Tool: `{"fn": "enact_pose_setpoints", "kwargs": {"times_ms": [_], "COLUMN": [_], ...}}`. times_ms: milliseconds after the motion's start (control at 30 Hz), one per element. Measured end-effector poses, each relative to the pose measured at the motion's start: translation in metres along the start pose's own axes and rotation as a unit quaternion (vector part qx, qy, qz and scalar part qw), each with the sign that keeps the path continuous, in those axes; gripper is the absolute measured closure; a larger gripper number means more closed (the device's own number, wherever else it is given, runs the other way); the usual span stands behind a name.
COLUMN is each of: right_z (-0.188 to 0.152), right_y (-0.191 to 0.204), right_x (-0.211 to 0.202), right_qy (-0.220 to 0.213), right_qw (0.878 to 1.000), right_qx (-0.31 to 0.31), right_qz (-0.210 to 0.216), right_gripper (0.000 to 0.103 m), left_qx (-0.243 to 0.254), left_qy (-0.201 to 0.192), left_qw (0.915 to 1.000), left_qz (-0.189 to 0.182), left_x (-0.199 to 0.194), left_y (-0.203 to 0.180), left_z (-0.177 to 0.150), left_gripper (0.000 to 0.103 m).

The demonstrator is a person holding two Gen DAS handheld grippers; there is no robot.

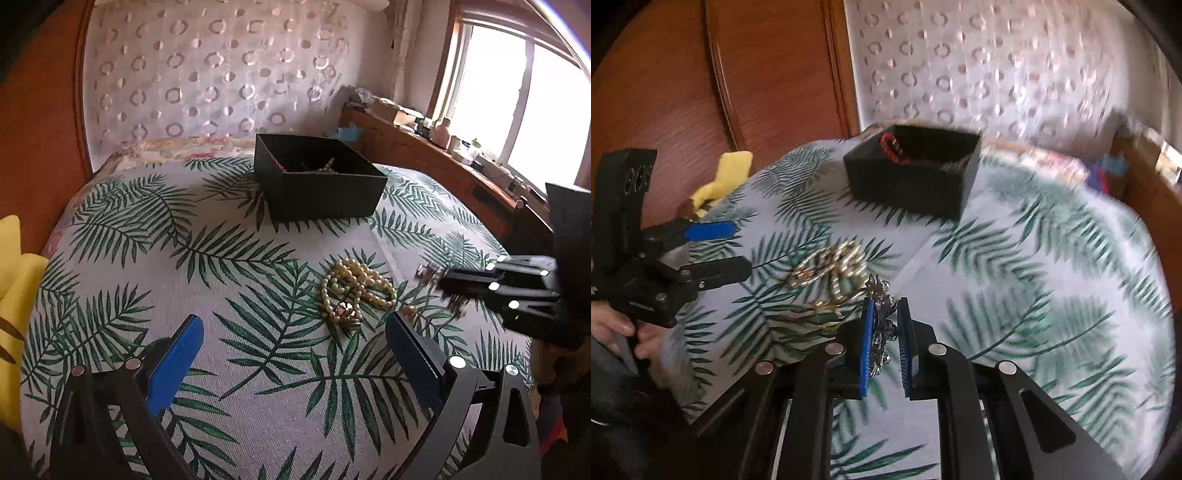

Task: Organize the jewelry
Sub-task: 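Grasp the silver hairpins with the right tool and lift them, then grasp the pearl necklace with the left tool while the right tool holds the hairpins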

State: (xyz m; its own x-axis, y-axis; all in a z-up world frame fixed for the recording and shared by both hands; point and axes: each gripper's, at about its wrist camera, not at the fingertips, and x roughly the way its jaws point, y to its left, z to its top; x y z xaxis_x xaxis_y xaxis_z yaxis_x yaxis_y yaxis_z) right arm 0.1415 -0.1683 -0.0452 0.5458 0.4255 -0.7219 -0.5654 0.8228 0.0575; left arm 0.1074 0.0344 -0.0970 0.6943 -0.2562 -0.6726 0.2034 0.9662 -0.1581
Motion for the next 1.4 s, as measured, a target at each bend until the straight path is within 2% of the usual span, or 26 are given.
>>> {"fn": "enact_pose_setpoints", "kwargs": {"times_ms": [67, 300, 500, 700, 800, 967, 1000, 1133, 1267, 1400], "right_z": [0.003, 0.012, 0.011, -0.004, -0.008, -0.010, -0.010, -0.010, -0.012, -0.012], "right_y": [0.003, -0.005, -0.020, -0.033, -0.037, -0.038, -0.038, -0.039, -0.040, -0.040], "right_x": [-0.004, -0.013, -0.022, -0.027, -0.027, -0.027, -0.027, -0.027, -0.025, -0.025], "right_qy": [-0.009, -0.024, -0.030, -0.029, -0.028, -0.030, -0.030, -0.030, -0.028, -0.029], "right_qw": [0.999, 0.996, 0.995, 0.996, 0.997, 0.997, 0.997, 0.997, 0.997, 0.997], "right_qx": [-0.025, -0.051, -0.036, -0.008, 0.000, 0.006, 0.005, 0.007, 0.011, 0.010], "right_qz": [-0.031, -0.075, -0.088, -0.081, -0.078, -0.075, -0.075, -0.074, -0.073, -0.073], "right_gripper": [0.089, 0.090, 0.090, 0.090, 0.090, 0.090, 0.090, 0.090, 0.090, 0.090], "left_qx": [-0.001, 0.004, 0.004, 0.018, 0.029, 0.052, 0.055, 0.061, 0.074, 0.087], "left_qy": [0.003, 0.004, 0.008, 0.016, 0.024, 0.041, 0.043, 0.046, 0.042, 0.048], "left_qw": [1.0000, 1.0000, 1.0000, 0.9997, 0.9992, 0.9975, 0.9973, 0.9967, 0.9960, 0.9950], "left_qz": [0.000, -0.002, -0.002, -0.004, -0.013, -0.023, -0.024, -0.027, -0.029, -0.012], "left_x": [0.001, 0.002, 0.003, 0.010, 0.014, 0.024, 0.026, 0.031, 0.034, 0.041], "left_y": [0.000, -0.003, -0.004, -0.012, -0.020, -0.032, -0.034, -0.040, -0.048, -0.052], "left_z": [0.000, 0.000, -0.001, -0.001, 0.000, 0.004, 0.004, 0.008, 0.012, 0.011], "left_gripper": [0.008, 0.008, 0.008, 0.008, 0.021, 0.055, 0.057, 0.081, 0.088, 0.088]}}
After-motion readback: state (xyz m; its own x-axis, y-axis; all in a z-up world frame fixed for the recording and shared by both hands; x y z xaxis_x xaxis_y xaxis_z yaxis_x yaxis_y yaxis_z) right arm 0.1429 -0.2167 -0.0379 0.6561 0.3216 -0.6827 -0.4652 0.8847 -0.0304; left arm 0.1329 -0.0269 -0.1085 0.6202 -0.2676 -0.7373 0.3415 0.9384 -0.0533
